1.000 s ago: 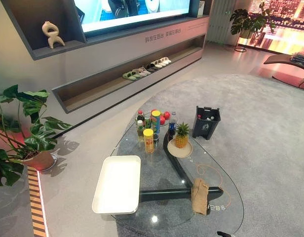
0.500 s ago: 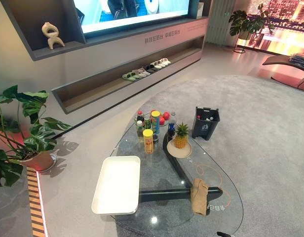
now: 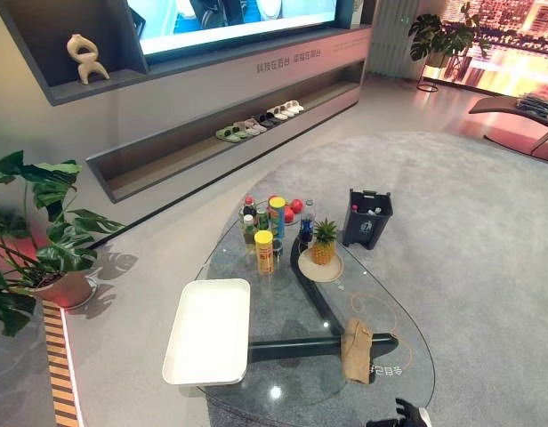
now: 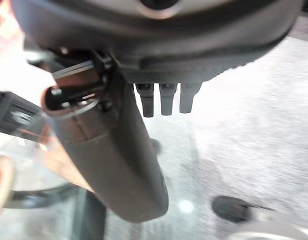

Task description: Wipe the table with a cloth and put it in the basket.

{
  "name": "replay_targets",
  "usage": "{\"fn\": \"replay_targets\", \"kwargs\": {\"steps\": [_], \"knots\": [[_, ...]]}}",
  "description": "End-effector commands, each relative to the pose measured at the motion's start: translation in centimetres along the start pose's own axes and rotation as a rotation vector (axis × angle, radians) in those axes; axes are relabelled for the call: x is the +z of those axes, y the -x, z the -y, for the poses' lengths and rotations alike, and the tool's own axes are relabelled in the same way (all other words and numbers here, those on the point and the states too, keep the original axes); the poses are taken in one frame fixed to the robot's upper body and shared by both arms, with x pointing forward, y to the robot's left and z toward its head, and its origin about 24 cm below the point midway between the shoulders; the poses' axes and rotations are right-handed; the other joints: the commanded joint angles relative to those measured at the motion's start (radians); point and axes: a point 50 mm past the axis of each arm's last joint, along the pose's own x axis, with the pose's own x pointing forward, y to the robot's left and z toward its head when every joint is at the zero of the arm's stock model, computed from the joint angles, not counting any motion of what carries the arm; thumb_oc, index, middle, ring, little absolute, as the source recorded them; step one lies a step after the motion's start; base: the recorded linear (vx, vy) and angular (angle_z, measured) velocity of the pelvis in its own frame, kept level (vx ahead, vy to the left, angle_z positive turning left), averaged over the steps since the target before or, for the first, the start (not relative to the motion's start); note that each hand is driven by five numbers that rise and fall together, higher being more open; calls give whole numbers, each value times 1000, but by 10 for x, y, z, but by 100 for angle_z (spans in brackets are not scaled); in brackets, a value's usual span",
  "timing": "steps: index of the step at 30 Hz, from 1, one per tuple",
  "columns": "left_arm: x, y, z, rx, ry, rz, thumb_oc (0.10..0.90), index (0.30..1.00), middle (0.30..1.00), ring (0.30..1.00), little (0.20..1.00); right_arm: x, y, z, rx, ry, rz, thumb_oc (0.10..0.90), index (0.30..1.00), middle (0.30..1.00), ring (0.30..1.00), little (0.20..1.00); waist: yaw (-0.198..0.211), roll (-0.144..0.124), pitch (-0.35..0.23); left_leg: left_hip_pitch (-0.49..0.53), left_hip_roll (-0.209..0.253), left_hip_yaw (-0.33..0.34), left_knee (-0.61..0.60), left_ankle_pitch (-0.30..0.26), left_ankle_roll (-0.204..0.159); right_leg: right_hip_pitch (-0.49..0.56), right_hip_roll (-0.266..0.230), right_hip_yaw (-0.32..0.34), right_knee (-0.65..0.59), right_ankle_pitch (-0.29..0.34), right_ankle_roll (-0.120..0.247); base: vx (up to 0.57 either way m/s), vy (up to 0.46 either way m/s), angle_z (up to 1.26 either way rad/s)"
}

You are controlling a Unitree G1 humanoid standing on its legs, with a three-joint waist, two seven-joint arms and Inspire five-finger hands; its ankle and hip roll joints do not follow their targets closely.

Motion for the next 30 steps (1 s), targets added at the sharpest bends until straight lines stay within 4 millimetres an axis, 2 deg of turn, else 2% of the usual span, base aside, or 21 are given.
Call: {"fn": "replay_targets", "kwargs": {"steps": [1, 4, 5, 6, 9, 11, 13, 14, 18, 20, 29, 30], "knots": [[-23, 1, 10, -7, -44, -69, 800, 900, 900, 900, 900, 65, -8, 15, -98, -101, 239, 800, 900, 900, 900, 900, 2, -20, 18, -5, -31, 6, 5, -29, 36, -39, -15, 25, 7, 81, 23, 48, 23, -9], [-30, 2, 8, 1, -27, -73, 800, 900, 900, 900, 900, 94, 0, 17, -120, -142, 363, 800, 900, 900, 900, 900, -4, -23, 21, -9, -31, 14, 7, -29, 36, -47, -17, 29, 9, 83, 24, 28, 15, -4], [-30, 2, 8, 1, -26, -73, 800, 900, 900, 900, 900, 96, 0, 17, -120, -143, 367, 800, 900, 900, 900, 900, -4, -23, 22, -9, -31, 14, 8, -30, 36, -47, -17, 30, 9, 83, 24, 31, 25, -2], [-31, 2, 7, 0, -16, -74, 800, 900, 900, 900, 900, 111, 7, 16, -121, -158, 432, 800, 900, 900, 900, 900, -8, -23, 27, -14, -32, 19, 13, -31, 37, -53, -18, 32, 11, 84, 24, 0, 0, 0], [-33, 3, 7, -3, -6, -74, 800, 900, 900, 900, 900, 127, 15, 15, -121, -175, 506, 800, 900, 900, 900, 900, -12, -24, 38, -24, -34, 27, 26, -34, 39, -64, -21, 36, 17, 84, 24, 15, 27, -2], [-29, 2, 10, -16, -1, -62, 800, 900, 900, 900, 900, 145, 23, 13, -124, -204, 581, 800, 900, 900, 900, 900, -11, -21, 62, -57, -38, 30, 52, -36, 44, -95, -24, 40, 35, 85, 22, -28, 51, -5], [-28, 2, 11, -20, -1, -58, 800, 900, 900, 900, 900, 149, 25, 13, -124, -212, 598, 800, 900, 900, 900, 900, -9, -20, 68, -67, -39, 30, 59, -37, 46, -104, -25, 41, 41, 85, 21, -81, 45, -6], [-17, 1, 17, -38, 2, -26, 800, 900, 900, 900, 900, 166, 29, 10, -126, -248, 656, 800, 900, 900, 900, 900, -5, -17, 104, -111, -42, 27, 82, -34, 50, -148, -24, 44, 68, 82, 16, -182, 52, -11], [12, 0, 31, -69, 6, 60, 800, 900, 900, 900, 900, 199, 38, 7, -136, -313, 753, 800, 900, 900, 900, 900, 3, -15, 184, -194, -46, 21, 117, -25, 56, -222, -19, 45, 112, 78, 9, -248, 23, -3], [30, 0, 39, -89, 5, 116, 800, 900, 900, 900, 900, 223, 47, 5, -143, -361, 808, 800, 900, 900, 900, 900, 8, -12, 243, -258, -50, 15, 154, -18, 57, -276, -18, 40, 147, 76, 2, -229, 24, 4], [57, 3, 55, -129, -17, 201, 800, 900, 900, 900, 900, 270, 65, 8, -214, -455, 887, 800, 900, 900, 900, 900, 19, 6, 334, -380, -76, 3, 231, -12, 62, -375, -24, 30, 190, 80, -13, -85, 52, 6], [66, 5, 60, -144, -16, 232, 800, 900, 900, 900, 900, 283, 70, 13, -231, -478, 915, 800, 900, 900, 900, 900, 19, 14, 358, -414, -80, 8, 252, -10, 62, -406, -25, 27, 209, 78, -17, -94, 85, 2]]}}
